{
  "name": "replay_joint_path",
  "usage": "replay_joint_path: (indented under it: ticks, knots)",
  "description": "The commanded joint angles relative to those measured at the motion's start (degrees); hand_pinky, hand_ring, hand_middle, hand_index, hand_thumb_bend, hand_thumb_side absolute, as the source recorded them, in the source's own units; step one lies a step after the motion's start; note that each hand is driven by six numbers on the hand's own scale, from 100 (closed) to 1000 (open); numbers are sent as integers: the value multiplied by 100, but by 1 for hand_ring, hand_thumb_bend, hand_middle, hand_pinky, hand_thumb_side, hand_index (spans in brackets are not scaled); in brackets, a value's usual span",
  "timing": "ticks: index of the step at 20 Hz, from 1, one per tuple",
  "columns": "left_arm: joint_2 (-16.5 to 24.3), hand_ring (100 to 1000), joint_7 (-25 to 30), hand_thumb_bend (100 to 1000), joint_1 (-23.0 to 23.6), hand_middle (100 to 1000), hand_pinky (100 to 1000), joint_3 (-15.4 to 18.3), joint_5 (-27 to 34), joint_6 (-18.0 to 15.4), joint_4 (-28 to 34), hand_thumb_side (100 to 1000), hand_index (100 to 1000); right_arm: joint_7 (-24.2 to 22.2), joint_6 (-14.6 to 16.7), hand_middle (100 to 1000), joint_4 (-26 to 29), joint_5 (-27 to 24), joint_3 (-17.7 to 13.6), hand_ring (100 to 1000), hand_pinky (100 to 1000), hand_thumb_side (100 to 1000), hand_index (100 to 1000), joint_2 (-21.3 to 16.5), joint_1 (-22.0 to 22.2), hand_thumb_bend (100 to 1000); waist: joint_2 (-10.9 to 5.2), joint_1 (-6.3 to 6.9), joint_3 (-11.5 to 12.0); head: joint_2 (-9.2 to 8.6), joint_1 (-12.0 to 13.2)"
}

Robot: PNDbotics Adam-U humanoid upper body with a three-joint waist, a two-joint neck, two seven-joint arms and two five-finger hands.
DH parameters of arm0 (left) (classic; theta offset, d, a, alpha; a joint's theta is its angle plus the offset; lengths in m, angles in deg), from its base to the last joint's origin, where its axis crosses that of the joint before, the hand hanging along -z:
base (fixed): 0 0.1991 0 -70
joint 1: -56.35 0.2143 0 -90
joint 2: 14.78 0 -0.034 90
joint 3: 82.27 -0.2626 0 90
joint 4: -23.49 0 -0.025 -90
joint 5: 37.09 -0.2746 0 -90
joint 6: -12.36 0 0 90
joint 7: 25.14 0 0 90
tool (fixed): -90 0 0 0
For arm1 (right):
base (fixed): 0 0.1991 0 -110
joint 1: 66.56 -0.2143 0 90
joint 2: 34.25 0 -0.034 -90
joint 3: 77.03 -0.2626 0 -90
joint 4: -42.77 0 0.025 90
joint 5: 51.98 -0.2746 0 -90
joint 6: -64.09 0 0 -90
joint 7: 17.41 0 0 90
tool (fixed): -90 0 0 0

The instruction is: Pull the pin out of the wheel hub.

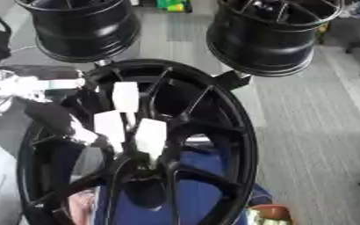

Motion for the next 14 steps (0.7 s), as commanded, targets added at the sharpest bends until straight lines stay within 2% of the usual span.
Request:
replay_joint_path:
  ticks: [1,10,12,14]
  knots:
    - [28,705,775,592,-117,675,701,99,42,797,118,547,798,41,-34,743,33,-48,-93,768,887,100,860,-110,-16,100,-80,-8,-9,-73,-3]
    - [-103,680,788,498,-116,632,685,25,43,879,-27,415,760,146,51,742,33,-93,-127,767,888,100,860,-67,-17,100,-76,-8,-37,-92,7]
    - [-136,667,816,441,-109,616,676,14,32,892,-68,364,746,166,39,742,33,-109,-129,767,888,100,860,-65,-1,100,-76,-12,-36,-97,7]
    - [-161,633,815,322,-106,581,656,15,42,919,-86,256,715,188,31,742,33,-126,-126,767,889,100,860,-54,12,100,-77,-14,-32,-99,6]
